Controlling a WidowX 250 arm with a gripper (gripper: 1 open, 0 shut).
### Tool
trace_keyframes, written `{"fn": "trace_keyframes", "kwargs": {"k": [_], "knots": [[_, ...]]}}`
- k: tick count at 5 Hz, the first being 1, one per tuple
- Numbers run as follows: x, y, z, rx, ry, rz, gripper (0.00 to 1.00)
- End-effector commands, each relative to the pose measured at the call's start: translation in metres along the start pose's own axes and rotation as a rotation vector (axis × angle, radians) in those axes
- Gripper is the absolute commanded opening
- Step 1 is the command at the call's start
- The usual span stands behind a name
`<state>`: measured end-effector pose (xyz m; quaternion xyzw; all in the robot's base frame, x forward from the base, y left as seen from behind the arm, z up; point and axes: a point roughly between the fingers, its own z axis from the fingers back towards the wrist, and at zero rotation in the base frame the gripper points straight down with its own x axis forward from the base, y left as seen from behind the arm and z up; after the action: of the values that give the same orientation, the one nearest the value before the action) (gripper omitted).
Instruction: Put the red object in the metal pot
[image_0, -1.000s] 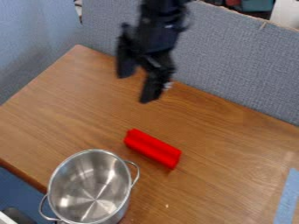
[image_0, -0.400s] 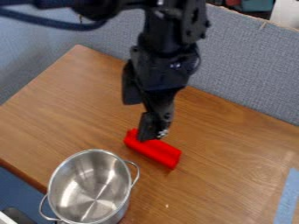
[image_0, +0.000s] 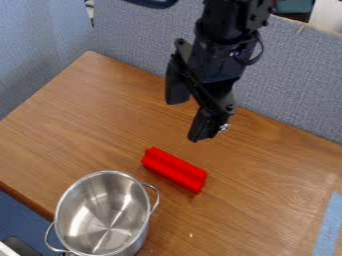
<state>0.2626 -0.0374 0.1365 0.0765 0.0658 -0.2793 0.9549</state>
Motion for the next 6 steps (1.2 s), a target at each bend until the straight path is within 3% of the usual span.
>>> {"fn": "trace_keyframes", "kwargs": {"k": [1, 2, 4, 5, 6], "knots": [[0.005, 0.011, 0.011, 0.035, -0.07, -0.083, 1.0], [0.012, 0.018, 0.013, 0.034, -0.074, -0.152, 1.0], [-0.003, 0.007, -0.006, 0.102, -0.139, -0.644, 1.0], [0.004, 0.008, -0.011, 0.106, -0.146, -0.604, 1.0], [0.012, 0.007, -0.018, 0.09, -0.158, -0.54, 1.0]]}}
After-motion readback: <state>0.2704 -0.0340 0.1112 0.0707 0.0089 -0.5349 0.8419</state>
